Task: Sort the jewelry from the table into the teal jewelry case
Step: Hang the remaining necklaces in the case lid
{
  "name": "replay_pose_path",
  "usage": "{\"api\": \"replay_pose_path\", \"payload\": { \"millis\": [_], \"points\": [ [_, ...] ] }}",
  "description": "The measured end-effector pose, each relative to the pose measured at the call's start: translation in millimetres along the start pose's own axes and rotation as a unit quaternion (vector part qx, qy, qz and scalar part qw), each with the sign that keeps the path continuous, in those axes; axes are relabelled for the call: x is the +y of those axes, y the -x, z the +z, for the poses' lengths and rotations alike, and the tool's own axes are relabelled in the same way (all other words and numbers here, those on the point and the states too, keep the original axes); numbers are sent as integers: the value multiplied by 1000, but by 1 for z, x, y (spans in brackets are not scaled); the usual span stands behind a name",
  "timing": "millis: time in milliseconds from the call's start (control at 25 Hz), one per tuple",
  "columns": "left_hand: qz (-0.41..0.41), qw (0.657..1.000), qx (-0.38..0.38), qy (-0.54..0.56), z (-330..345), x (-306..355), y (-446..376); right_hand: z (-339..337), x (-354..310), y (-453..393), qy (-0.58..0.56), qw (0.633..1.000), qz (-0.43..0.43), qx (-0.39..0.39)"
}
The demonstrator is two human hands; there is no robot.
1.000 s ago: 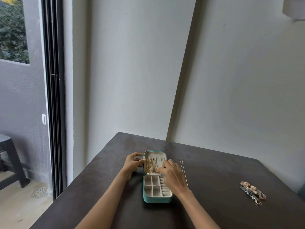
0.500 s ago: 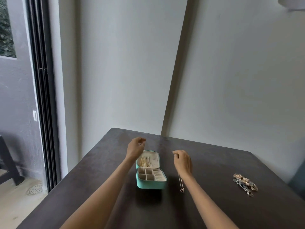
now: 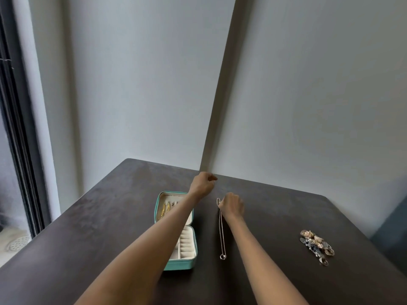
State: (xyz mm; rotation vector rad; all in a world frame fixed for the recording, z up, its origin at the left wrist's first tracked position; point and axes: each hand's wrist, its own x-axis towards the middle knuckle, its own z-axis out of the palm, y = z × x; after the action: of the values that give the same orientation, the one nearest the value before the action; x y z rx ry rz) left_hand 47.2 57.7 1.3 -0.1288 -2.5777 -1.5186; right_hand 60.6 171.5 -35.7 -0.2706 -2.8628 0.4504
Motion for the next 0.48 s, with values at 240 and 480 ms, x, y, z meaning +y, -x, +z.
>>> {"api": "replay_pose_path", "payload": {
  "millis": [240,480],
  "points": [
    [-6,1000,-2,8,10,-5,-4,5,16,-17,-114,989,34,-89],
    [-5,999,-7,53,15,-1,6,-16,29,-3,-355,921,78,-144]
  ]
}}
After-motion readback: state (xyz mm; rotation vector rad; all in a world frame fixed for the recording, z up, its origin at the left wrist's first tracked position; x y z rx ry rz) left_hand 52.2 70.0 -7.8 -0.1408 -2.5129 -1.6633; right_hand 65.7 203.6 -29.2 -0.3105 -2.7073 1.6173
